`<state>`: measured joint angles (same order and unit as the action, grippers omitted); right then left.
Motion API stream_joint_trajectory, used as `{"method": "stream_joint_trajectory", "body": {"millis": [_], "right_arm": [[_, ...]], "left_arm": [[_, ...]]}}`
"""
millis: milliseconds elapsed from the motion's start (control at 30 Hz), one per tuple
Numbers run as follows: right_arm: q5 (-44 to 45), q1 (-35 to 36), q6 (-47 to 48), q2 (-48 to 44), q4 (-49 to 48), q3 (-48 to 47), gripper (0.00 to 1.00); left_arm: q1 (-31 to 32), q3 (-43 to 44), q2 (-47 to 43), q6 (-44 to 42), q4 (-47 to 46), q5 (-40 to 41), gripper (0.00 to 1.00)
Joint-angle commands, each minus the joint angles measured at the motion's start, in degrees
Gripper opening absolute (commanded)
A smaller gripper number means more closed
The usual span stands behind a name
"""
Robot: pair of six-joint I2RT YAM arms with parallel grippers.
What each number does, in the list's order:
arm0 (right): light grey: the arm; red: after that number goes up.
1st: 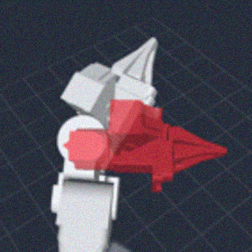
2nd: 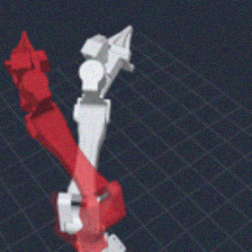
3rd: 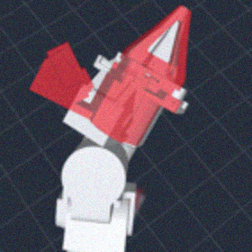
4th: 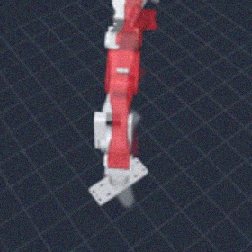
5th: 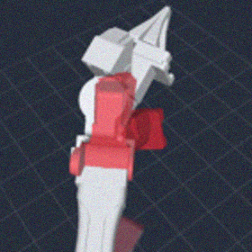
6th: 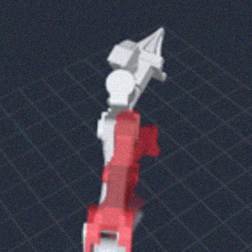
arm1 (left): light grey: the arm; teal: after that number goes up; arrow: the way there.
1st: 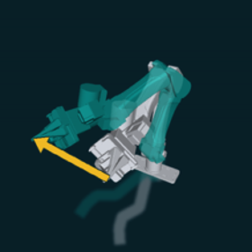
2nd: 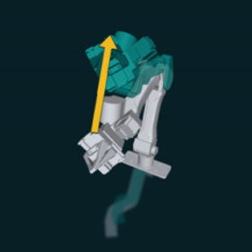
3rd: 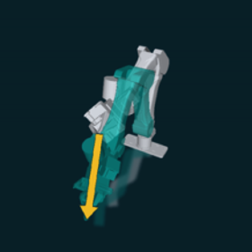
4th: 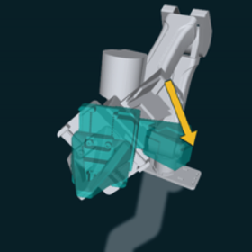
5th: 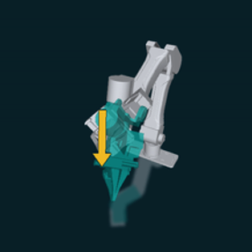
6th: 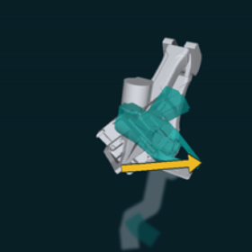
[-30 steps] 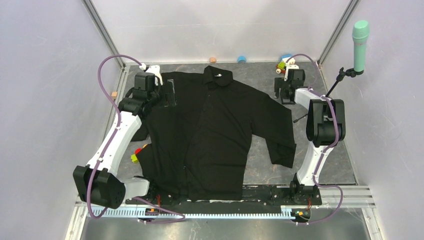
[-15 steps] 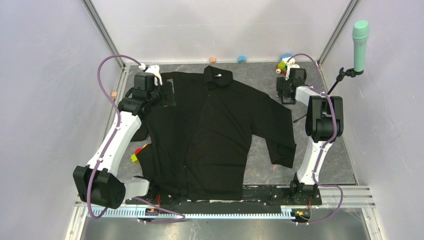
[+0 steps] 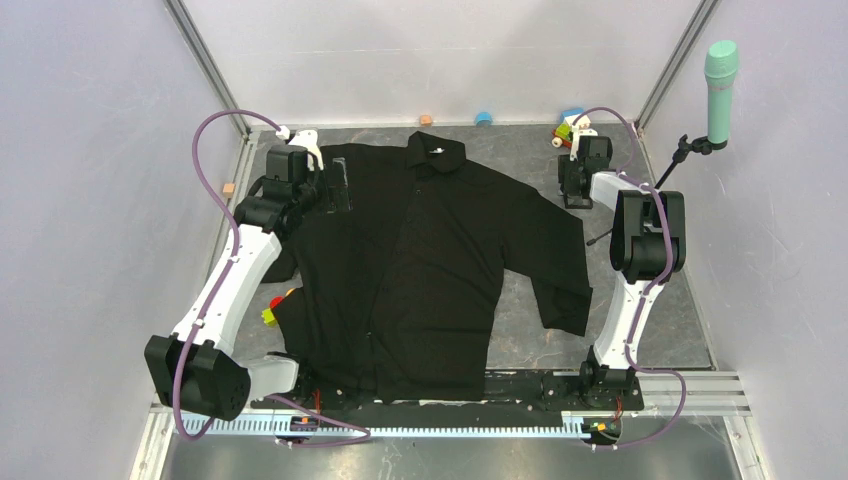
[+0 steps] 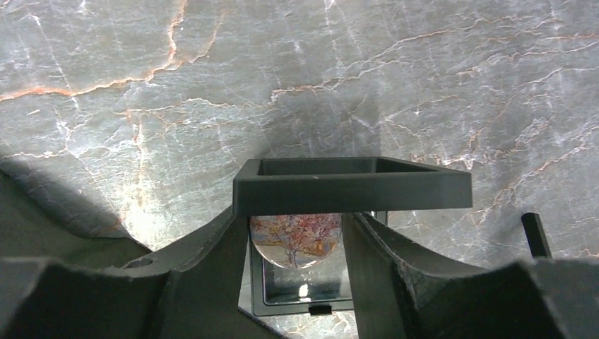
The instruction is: Pin the brooch onto the clothing
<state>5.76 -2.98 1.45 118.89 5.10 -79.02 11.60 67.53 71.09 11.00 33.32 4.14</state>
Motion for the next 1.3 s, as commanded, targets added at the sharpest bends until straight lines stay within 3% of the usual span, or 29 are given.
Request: {"method": "stream_joint_trajectory", "body": {"millis": [0,267,533,800,1000,1133,1267], "right_arm": [[-1.4,0.1,0.1,0.8,-0.3,-1.9,0.53],[-2.6,0.2,-0.5,-0.9,-0.6,-0.5,0.40],[-4.7,0.6,-1.2,-7.8,-1.2,3.2,0.38],[-9.6,2.6,-1.4,-18.7,-2.3,12.7,0.37],[-19.0,11.0,-0.6,-31.8,-7.6,25.3,0.35],[-23.1,20.4,1.3,-41.0,-11.5,33.6,0.35],[-29.4,28.2,-0.7,-48.8,-18.7,42.6,0.35]], "left_arm": [[-0.3,0.5,-1.8,-2.3,-1.2,-0.7,1.00],[-0.4,0.3,-2.3,-2.1,-1.3,-1.4,1.00],[-0.3,0.1,-3.1,-1.7,-1.5,-2.2,1.00],[0.0,-2.1,-4.9,3.0,-5.0,-12.5,1.00],[3.9,-8.3,-6.6,12.0,-9.2,-21.5,1.00],[8.8,-18.5,-9.9,23.9,-18.4,-28.5,1.00],[15.3,-27.6,-12.8,34.3,-26.4,-30.2,1.00]]}}
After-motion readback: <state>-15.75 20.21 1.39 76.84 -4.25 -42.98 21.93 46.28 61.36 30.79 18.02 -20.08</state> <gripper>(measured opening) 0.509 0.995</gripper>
